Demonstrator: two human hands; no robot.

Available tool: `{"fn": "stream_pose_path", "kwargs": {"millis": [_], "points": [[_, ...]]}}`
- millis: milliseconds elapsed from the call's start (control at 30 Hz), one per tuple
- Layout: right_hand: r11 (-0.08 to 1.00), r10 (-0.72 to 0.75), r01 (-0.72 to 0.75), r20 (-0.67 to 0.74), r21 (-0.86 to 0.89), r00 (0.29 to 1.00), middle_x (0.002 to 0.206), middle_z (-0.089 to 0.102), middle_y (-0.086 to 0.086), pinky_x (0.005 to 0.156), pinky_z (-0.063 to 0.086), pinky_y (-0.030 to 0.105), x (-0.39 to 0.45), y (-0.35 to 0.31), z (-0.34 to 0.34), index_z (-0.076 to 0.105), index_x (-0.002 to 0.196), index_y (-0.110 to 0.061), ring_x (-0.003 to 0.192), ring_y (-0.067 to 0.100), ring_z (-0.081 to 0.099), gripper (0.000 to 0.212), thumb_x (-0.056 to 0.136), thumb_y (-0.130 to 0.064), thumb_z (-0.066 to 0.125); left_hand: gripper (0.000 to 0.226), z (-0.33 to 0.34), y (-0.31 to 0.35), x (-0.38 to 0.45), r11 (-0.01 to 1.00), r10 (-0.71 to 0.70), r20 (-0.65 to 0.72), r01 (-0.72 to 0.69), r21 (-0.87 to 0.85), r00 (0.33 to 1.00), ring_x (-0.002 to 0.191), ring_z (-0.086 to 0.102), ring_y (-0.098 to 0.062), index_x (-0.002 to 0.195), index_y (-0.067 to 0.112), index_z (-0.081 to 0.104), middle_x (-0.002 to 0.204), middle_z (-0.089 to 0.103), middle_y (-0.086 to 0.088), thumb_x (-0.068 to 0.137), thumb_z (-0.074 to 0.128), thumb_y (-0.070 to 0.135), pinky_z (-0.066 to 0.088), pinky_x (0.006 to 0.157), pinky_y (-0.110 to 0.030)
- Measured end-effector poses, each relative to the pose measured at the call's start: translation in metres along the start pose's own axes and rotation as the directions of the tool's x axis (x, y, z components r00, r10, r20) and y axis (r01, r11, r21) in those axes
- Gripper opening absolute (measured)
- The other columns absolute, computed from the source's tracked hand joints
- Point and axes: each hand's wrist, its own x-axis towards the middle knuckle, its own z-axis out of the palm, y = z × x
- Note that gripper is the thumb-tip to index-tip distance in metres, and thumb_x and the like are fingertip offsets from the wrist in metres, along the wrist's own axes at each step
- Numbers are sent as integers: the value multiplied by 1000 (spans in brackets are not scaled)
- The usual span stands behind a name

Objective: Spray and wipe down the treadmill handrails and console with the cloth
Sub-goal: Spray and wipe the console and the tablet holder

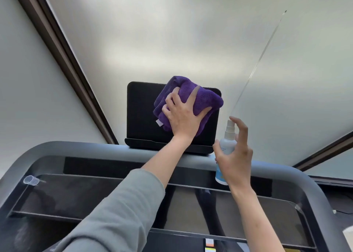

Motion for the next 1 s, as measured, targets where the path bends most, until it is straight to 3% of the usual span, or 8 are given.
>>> {"fn": "stream_pose_path", "kwargs": {"millis": [167, 267, 400, 467, 600, 767, 833, 1000], "points": [[1000, 15, -15, -5, -5, 1000, 83, 60, -4, 74, 37, -3, -6, 2, 1, 43, 133, -24, 50, 27, 49, 62, 82, 4, 65, 52, 5, -20, -48, 996, 73, 24, -72, -43, 997, 99, 51, -34, 119, 33, 64, 119, 54, -13, 79, 61, 65, 46, 75, -44], [1000, 28, -28, -10, 0, 1000, 78, 58, -11, 66, 43, 8, -7, 2, 1, 41, 131, -29, 51, 20, 50, 64, 82, 3, 67, 56, -1, -26, -68, 995, 80, 72, -75, -69, 994, 89, 53, -33, 117, 29, 66, 111, 55, -13, 78, 54, 68, 48, 73, -42], [999, 25, -25, 2, -21, 1000, 81, 55, -19, 60, 43, 14, -8, 3, -5, 41, 132, -29, 49, 16, 45, 63, 83, 2, 66, 54, -16, -12, -59, 982, -2, 42, 10, -189, 999, 96, 51, -32, 119, 31, 65, 114, 53, -12, 80, 56, 67, 45, 81, -43], [1000, 26, -26, 0, -17, 1000, 82, 56, -17, 62, 44, 14, -6, 3, -7, 42, 132, -28, 50, 18, 47, 64, 82, 3, 66, 53, -18, 8, -35, 974, -17, 6, 18, -227, 1000, 106, 49, -34, 124, 34, 63, 122, 51, -13, 81, 57, 65, 40, 89, -46], [1000, 28, -28, -22, -5, 999, 85, 60, -8, 68, 46, 10, -3, 5, -13, 41, 132, -28, 53, 24, 53, 65, 81, 3, 66, 57, -1, 39, 4, 996, -17, 62, 22, -89, 998, 116, 42, -39, 125, 38, 59, 133, 46, -17, 78, 59, 69, 35, 94, -54], [997, 63, -65, -48, -39, 997, 85, 63, 3, 69, 53, 36, -9, 10, -20, 38, 131, -35, 53, 31, 57, 64, 83, -1, 64, 49, 15, 17, -32, 987, 144, 37, -141, -76, 989, 101, 50, -36, 116, 32, 66, 120, 54, -14, 76, 70, 59, 44, 78, -45], [997, 62, -65, -54, -49, 997, 85, 64, 3, 67, 54, 41, -13, 12, -22, 38, 130, -35, 53, 31, 59, 65, 82, 0, 64, 48, 13, 8, -52, 979, 182, 92, -172, -106, 979, 94, 52, -34, 115, 30, 66, 114, 56, -14, 74, 74, 55, 48, 73, -44], [997, 61, -64, -61, -51, 996, 85, 64, 4, 66, 55, 45, -19, 13, -27, 38, 130, -36, 52, 33, 60, 65, 83, -1, 65, 52, -16, 2, -65, 985, 71, 217, -34, -169, 974, 91, 51, -33, 119, 29, 64, 108, 53, -12, 77, 69, 59, 48, 80, -45]]}}
